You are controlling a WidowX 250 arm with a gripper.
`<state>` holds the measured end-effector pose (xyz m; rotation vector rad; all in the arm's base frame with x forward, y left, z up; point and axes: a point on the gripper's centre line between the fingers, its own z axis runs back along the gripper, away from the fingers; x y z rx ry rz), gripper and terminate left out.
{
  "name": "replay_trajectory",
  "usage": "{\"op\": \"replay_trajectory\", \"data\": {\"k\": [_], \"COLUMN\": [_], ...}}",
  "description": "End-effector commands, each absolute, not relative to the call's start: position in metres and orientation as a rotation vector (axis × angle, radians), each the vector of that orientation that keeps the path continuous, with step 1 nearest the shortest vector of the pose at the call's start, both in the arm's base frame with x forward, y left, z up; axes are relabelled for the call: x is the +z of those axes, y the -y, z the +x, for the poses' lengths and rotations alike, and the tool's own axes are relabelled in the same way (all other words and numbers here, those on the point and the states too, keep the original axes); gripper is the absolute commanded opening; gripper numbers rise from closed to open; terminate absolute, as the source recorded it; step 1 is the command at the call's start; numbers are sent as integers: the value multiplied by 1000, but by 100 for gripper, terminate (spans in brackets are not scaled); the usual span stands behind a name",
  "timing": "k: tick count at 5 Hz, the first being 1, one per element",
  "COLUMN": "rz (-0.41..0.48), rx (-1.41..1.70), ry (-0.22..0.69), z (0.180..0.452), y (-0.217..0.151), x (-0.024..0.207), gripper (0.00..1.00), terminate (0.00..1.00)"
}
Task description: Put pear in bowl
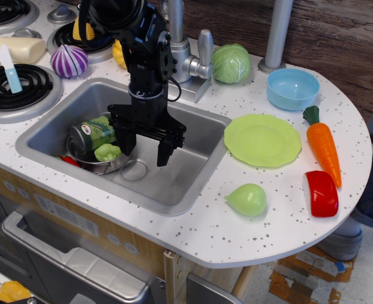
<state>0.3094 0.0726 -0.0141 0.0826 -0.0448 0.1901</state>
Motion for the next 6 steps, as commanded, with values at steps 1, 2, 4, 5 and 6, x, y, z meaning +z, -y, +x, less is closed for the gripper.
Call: {"op": "replay_trajectory", "data": {"k": [1, 2, 4, 5, 6], "rz": [83, 124, 179, 174, 166], "rx": [190, 192, 202, 190, 195], "ry": [45, 36, -11, 12, 63], "z": [309, 298, 285, 280, 276], "y": [-73, -34, 37, 63, 83], "x": [-14, 18, 77, 81, 75], "gripper": [100, 100, 100, 100, 100], "terminate": [0, 0, 0, 0, 0]}}
